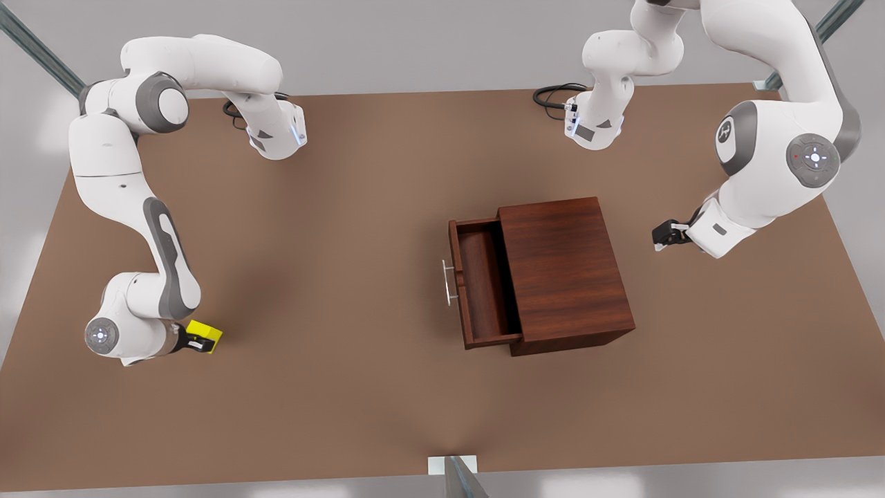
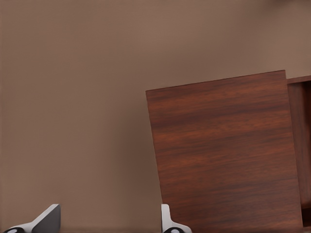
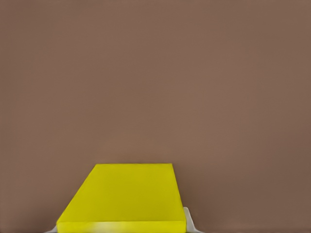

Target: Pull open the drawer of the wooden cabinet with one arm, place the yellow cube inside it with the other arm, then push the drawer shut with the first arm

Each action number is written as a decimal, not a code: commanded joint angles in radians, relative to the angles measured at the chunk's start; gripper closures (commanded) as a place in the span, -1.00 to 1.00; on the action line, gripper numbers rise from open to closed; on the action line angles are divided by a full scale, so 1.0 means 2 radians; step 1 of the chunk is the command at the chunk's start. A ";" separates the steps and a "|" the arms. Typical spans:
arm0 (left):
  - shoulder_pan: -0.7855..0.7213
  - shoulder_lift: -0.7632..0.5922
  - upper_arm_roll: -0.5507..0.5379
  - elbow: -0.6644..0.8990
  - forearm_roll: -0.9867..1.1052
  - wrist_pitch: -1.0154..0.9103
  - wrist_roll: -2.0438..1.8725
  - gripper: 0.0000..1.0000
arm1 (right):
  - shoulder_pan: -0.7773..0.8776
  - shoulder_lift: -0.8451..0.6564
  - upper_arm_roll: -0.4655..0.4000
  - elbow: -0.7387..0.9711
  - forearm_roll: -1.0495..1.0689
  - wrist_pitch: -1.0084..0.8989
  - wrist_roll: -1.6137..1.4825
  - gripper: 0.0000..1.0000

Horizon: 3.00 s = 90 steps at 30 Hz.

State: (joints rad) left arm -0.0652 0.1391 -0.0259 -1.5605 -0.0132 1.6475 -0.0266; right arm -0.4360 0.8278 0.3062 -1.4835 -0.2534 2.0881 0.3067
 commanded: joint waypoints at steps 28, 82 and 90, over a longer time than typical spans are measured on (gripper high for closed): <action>-0.003 0.006 0.001 0.021 0.000 -0.002 -0.016 -1.00 | 0.233 -0.077 0.016 0.167 0.116 -0.209 0.527 -0.03; -0.068 0.053 -0.001 0.123 -0.001 -0.026 -0.177 -1.00 | 0.348 -0.039 -0.032 0.321 0.089 -0.288 0.839 -1.00; -0.313 0.277 0.005 0.345 0.109 0.144 -0.831 -1.00 | 0.129 -0.288 -0.050 -0.074 0.062 -0.190 -0.127 -1.00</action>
State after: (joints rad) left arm -0.6624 0.6720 -0.0196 -0.8764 0.1330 1.7663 -0.5666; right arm -0.1864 0.2794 0.2087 -1.5911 -0.1220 1.7574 1.6495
